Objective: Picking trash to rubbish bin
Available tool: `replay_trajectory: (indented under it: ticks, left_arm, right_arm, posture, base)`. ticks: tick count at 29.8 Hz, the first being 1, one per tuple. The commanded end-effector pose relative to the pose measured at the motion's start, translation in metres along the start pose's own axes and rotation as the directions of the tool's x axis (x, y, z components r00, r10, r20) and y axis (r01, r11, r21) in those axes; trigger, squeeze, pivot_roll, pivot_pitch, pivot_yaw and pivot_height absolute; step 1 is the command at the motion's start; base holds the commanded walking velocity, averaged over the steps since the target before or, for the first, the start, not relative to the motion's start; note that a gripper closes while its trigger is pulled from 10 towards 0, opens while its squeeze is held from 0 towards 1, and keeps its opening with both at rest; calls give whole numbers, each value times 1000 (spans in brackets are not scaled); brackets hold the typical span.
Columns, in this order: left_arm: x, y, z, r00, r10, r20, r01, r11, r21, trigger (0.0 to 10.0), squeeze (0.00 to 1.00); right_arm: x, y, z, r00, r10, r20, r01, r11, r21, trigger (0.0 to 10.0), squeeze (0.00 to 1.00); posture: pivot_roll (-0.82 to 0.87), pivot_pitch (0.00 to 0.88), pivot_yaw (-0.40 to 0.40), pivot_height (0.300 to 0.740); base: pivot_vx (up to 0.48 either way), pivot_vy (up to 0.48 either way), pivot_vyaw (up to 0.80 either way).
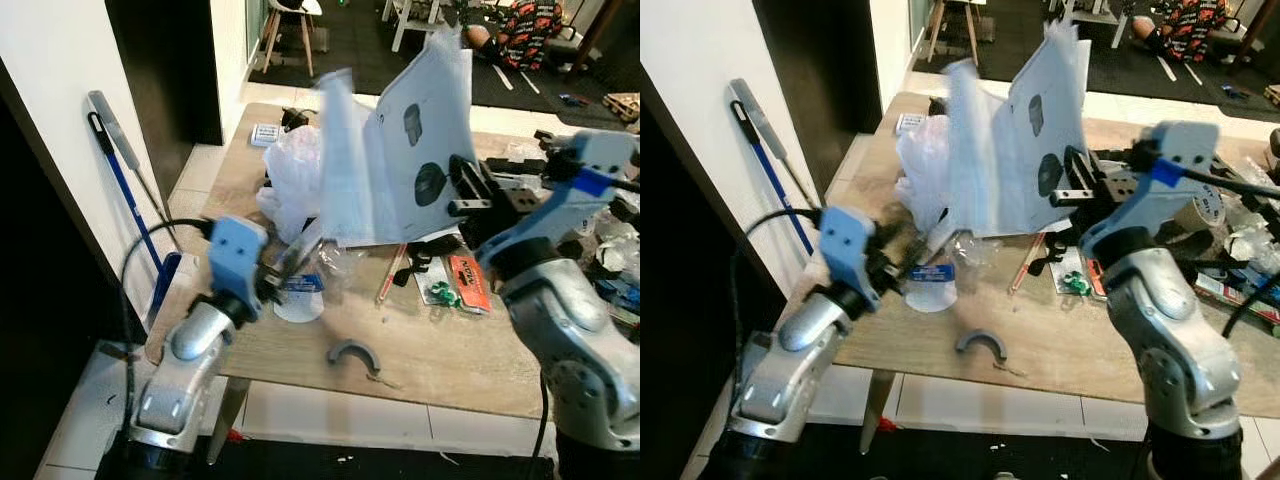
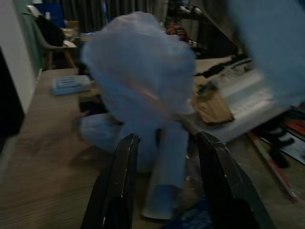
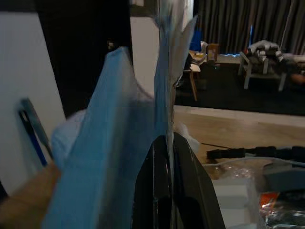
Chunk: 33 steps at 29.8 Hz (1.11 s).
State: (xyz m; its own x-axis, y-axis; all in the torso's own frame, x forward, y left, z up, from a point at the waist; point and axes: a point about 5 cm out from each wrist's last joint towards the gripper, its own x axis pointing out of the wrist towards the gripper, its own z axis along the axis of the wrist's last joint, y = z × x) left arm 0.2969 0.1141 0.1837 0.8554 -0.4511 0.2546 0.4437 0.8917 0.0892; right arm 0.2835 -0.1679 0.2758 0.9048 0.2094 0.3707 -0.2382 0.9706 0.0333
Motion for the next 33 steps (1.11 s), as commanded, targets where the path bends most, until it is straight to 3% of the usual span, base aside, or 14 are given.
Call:
replay_trajectory:
  ticks: [1,2,3,5,6,7,9,16,24,33]
  left_arm:
    - [-4,-2,-6,1000,13,-24,-13,1000,-3,10000,0]
    - [-5,2,-8,998,51,-33,-50,999,20,10000,0]
    - [-5,6,-8,995,95,-30,-94,995,38,10000,0]
    - [-6,8,-8,992,124,-25,-123,991,48,10000,0]
    - [-6,12,-8,986,163,-26,-161,985,61,10000,0]
    - [-7,25,-5,957,290,-7,-288,953,88,10000,0]
    - [-7,31,-2,935,354,16,-354,929,110,10000,0]
    - [-4,34,3,927,372,38,-374,924,85,10000,0]
    - [-5,35,2,918,395,42,-397,911,110,10000,0]
    - [-4,36,5,916,397,56,-401,909,113,10000,0]
  right_arm:
    - [4,4,-2,999,30,18,-29,998,-57,4510,0]
    - [5,5,-4,999,38,20,-36,997,-65,7020,0]
    - [6,6,-5,999,42,26,-40,996,-75,8314,0]
    - [6,7,-6,999,46,30,-43,996,-80,8314,0]
    - [7,8,-7,998,47,30,-44,995,-88,10000,0]
    - [8,10,-9,998,53,40,-48,992,-120,10000,0]
    - [9,11,-10,997,59,48,-52,990,-132,10000,0]
    - [13,16,-10,992,84,91,-69,984,-162,10000,0]
    - [15,18,-12,990,97,102,-77,979,-188,10000,0]
    - [18,20,-11,986,115,121,-89,975,-206,10000,0]
  posture:
    - [-51,85,-51,740]
    - [-48,82,-54,740]
    - [-48,82,-54,740]
    - [-48,82,-54,740]
    - [-46,81,-57,740]
    - [-44,82,-61,740]
    - [-43,83,-64,740]
    - [-45,89,-65,740]
    - [-46,100,-67,740]
    - [-48,117,-67,740]
  base:
    - [0,0,0]
    - [0,0,0]
    - [0,0,0]
    - [0,0,0]
    - [0,0,0]
    - [0,0,0]
    - [0,0,0]
    - [0,0,0]
    - [0,0,0]
    - [0,0,-733]
